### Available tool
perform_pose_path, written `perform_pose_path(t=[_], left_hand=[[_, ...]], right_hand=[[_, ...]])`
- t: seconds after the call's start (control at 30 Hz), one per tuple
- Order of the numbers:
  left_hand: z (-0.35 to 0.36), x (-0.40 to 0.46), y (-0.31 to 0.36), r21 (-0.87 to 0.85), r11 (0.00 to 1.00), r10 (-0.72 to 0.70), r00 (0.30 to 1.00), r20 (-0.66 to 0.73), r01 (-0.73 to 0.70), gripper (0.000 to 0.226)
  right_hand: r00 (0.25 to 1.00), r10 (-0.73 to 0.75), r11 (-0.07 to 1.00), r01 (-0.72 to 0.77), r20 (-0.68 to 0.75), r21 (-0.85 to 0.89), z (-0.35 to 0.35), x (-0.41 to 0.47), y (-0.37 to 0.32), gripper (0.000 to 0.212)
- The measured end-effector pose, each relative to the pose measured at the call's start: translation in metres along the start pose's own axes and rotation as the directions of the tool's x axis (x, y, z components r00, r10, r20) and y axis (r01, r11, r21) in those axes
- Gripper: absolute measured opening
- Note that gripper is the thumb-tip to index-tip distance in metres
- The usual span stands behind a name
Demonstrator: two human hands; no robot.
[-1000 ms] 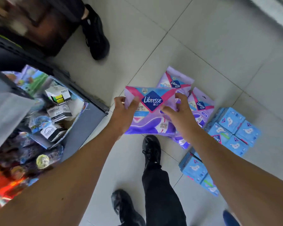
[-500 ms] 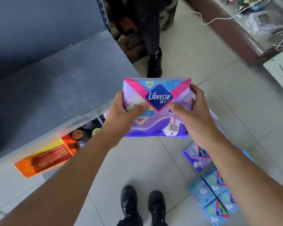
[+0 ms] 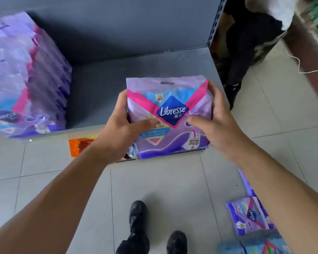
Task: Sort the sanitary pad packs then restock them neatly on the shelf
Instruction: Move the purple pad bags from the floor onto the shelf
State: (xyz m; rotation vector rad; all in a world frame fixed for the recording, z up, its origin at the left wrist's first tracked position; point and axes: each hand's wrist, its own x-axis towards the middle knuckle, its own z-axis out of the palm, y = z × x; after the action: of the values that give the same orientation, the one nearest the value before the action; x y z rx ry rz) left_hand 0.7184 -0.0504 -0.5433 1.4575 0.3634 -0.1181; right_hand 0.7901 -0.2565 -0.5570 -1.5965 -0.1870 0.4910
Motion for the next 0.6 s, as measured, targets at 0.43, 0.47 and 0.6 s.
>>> perform_pose_path(t=[0.43,0.47,0.6], left_hand=[[-0.111,0.042,0.011,0.118,0.978,0.205,0.886,-0.416,-0.171,0.06],[-0.116,0.049,0.01,0.19,0.97,0.226,0.846,-0.483,-0.151,0.057],[-0.133,0.083,0.005,0.373,0.927,0.286,0.698,-0.657,-0.028,0.052]], right_hand=[[0.998,0.005,0.987,0.004,0.056,-0.162,0.111,0.108,-0.013,0.03],[1.0,-0.015,0.978,0.018,0.016,-0.209,0.121,0.118,-0.015,0.033],[0.985,-0.1,0.93,0.044,-0.138,-0.364,0.153,0.156,-0.017,0.039]])
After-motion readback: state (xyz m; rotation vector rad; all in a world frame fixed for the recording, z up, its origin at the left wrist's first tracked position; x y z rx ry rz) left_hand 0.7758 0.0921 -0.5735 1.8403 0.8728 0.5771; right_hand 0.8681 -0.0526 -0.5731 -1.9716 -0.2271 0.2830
